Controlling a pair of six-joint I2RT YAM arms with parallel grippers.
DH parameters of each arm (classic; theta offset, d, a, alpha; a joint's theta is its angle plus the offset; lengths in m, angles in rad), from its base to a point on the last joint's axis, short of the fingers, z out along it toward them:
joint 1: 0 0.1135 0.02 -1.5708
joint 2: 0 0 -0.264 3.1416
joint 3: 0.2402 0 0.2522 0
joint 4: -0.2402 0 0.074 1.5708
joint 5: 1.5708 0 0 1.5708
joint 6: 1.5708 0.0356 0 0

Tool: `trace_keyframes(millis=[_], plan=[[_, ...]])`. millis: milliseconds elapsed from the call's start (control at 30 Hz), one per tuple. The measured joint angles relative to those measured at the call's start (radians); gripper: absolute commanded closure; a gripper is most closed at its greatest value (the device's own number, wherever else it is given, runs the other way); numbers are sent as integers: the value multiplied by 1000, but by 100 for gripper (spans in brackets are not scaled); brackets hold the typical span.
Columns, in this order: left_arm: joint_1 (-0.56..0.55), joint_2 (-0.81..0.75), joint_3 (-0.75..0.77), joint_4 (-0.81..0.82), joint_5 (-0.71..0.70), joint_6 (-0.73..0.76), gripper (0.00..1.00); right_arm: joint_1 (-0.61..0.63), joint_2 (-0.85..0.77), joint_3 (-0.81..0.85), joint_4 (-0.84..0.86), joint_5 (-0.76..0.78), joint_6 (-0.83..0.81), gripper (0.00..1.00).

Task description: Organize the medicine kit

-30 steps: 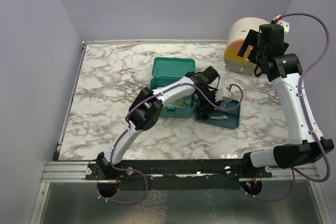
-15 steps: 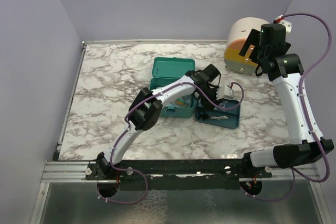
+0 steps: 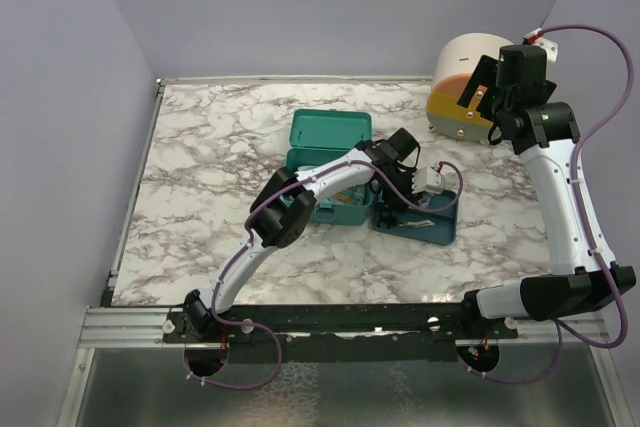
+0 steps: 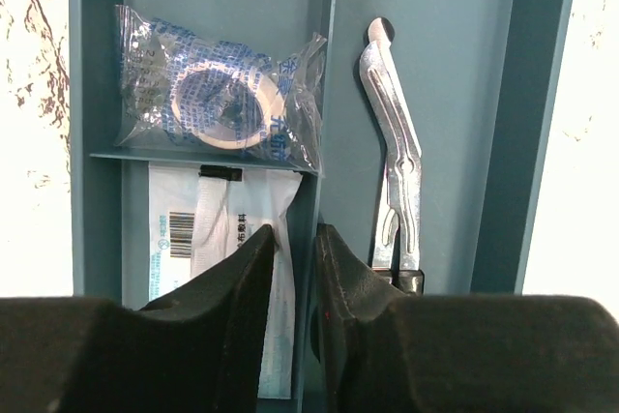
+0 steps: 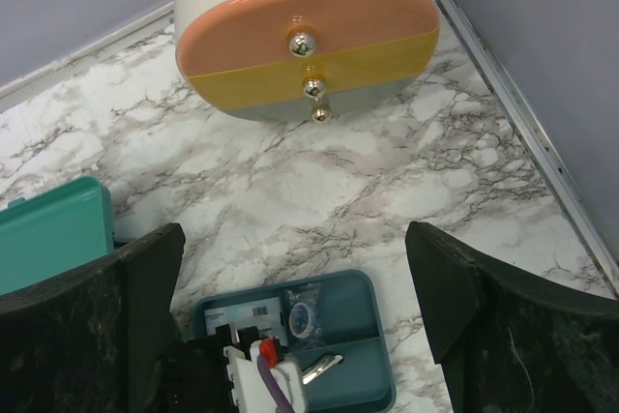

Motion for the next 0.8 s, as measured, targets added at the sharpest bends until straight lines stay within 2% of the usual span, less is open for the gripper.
trace_keyframes(millis=[67,400,800], plan=[[0,0,-5,6,1,-4,100,-3,0,0,0,0,-3,0],[-2,0,-8,28,8,-3,100,-21,-11,0,-1,0,-3,0],[1,-33,74,-76,-8,-25,100,-58,-19,14,20,8,-3,0]])
